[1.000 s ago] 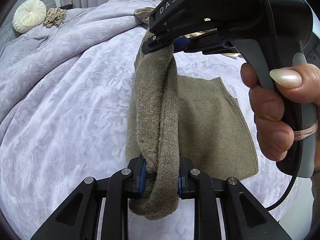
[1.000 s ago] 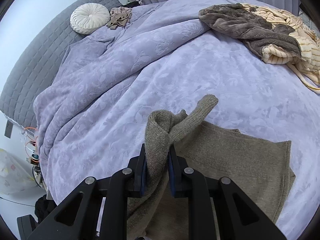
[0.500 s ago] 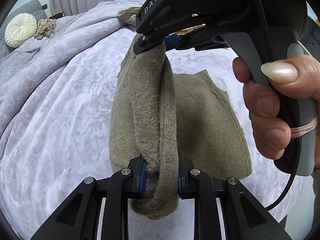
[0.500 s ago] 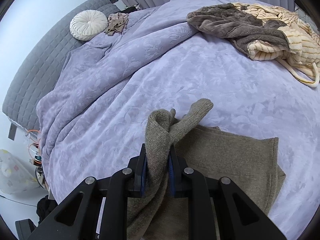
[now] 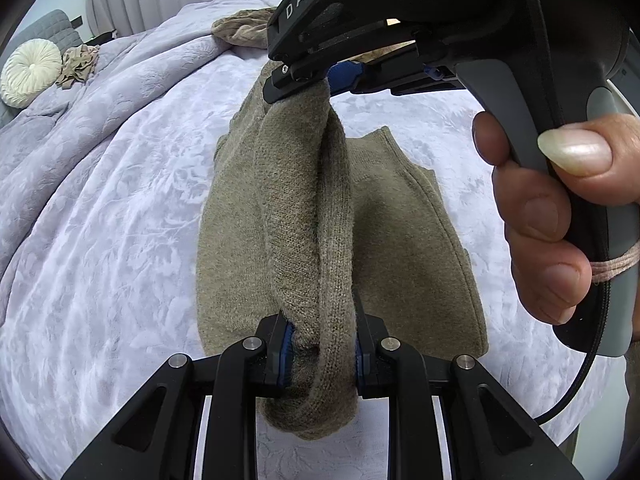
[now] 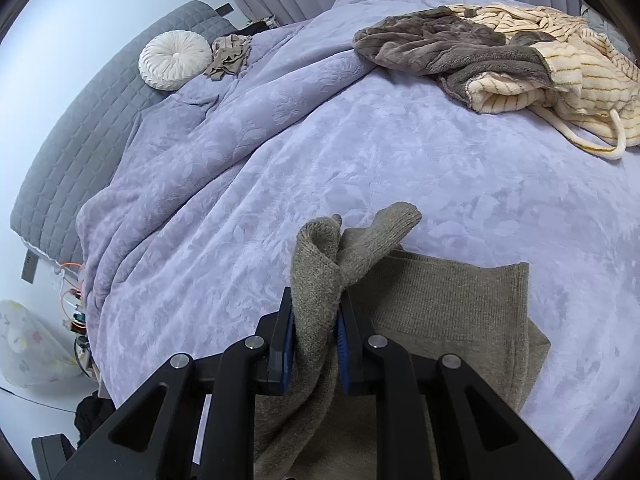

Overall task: Fold small clothes
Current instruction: 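Hold the lifted sweater with both tools above the rest of it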

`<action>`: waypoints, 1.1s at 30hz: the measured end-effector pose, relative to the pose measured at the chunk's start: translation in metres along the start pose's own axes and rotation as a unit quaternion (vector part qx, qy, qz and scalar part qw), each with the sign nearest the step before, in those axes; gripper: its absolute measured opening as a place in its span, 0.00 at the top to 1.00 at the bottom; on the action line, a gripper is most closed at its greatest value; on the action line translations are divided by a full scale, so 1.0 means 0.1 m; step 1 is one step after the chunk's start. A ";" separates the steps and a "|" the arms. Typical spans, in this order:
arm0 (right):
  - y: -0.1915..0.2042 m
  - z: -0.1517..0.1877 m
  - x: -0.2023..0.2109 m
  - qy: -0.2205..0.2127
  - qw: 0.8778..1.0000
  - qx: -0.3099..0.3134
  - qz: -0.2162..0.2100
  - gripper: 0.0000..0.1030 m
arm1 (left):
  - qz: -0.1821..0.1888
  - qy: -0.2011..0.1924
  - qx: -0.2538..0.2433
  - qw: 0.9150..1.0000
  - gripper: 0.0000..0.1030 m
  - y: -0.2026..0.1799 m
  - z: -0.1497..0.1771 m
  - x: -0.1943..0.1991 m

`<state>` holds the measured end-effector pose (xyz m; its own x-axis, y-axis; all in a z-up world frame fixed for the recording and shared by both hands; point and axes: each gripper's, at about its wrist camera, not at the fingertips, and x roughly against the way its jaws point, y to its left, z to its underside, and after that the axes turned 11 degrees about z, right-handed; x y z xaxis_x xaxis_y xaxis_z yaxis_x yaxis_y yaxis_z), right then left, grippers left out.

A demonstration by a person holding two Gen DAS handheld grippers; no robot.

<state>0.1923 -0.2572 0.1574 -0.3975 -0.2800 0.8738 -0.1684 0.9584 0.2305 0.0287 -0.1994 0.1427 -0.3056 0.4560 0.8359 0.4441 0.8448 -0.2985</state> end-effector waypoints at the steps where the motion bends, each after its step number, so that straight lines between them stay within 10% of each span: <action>1: -0.03 0.01 0.01 0.000 1.000 -0.001 0.000 0.81 | 0.002 0.001 0.000 1.000 0.76 -0.01 0.00 -0.01; 33: -0.64 0.17 0.27 -0.015 1.000 -0.016 0.000 0.81 | 0.006 0.017 -0.024 1.000 0.76 -0.17 -0.10 -0.21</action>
<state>0.1772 -0.3266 0.1595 -0.4245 -0.2816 0.8605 -0.1392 0.9594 0.2453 0.0357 -0.2260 0.1348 -0.2710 0.4559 0.8478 0.4873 0.8245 -0.2877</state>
